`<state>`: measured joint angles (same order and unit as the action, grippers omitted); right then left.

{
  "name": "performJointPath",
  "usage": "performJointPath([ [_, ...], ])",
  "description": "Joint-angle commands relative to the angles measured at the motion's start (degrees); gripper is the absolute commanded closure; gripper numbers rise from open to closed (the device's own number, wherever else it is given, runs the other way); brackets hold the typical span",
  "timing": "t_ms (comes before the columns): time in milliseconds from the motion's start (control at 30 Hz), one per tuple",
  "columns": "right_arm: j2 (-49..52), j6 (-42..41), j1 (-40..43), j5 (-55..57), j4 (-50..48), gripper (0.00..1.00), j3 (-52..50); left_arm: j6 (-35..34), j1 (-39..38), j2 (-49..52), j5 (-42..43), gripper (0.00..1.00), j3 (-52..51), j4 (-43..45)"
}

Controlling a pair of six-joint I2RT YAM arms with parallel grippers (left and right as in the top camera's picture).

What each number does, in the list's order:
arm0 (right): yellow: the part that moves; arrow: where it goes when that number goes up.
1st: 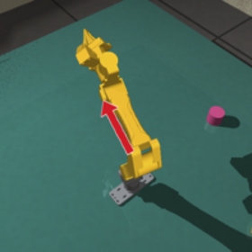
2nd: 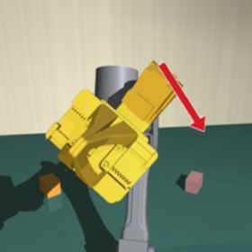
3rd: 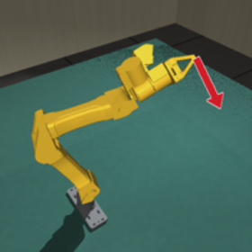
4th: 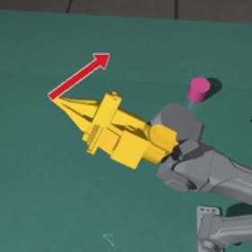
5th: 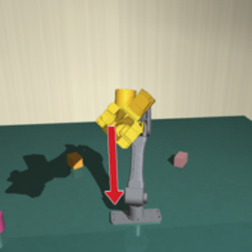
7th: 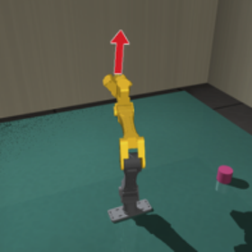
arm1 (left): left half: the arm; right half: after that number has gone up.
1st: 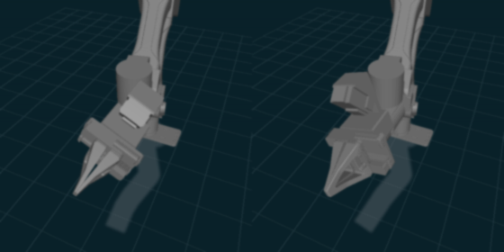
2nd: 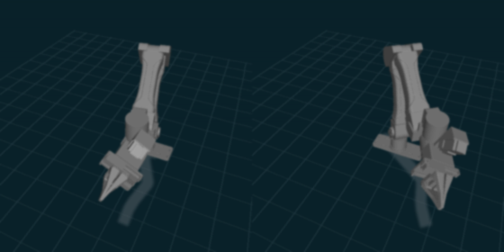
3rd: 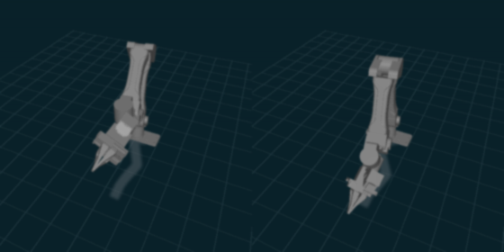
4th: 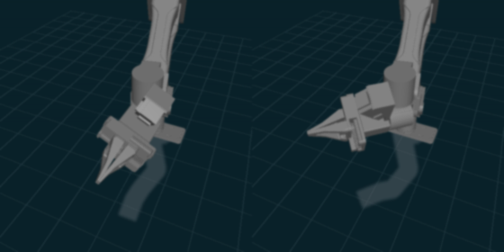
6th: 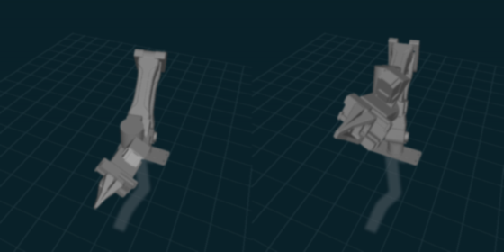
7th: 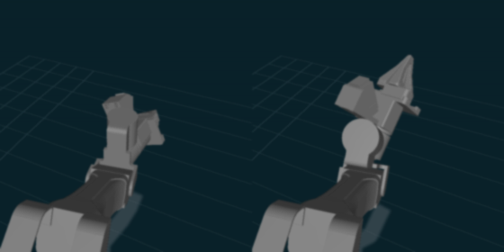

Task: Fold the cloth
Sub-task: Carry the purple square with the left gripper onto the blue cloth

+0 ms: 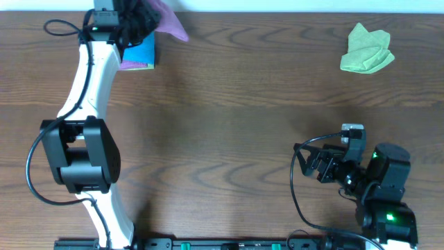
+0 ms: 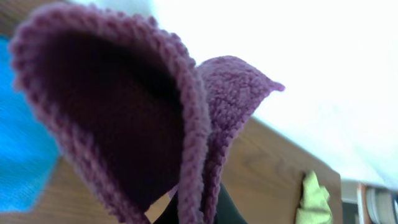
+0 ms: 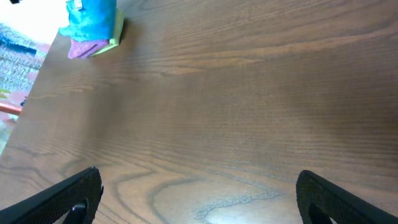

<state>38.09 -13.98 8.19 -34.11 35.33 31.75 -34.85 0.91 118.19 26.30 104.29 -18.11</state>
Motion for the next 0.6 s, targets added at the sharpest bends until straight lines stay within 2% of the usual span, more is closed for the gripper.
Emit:
performJointPath([
  [0,-0.33,0.76,0.46,-0.79,0.07,0.01,-0.17,1.57,1.79,-0.92,-2.56,0.94,0.98,0.83],
  [567,-0.33,0.76,0.46,-0.79,0.07,0.01,-0.17,2.75,3.58,3.1,-4.17,0.94,0.98,5.01],
])
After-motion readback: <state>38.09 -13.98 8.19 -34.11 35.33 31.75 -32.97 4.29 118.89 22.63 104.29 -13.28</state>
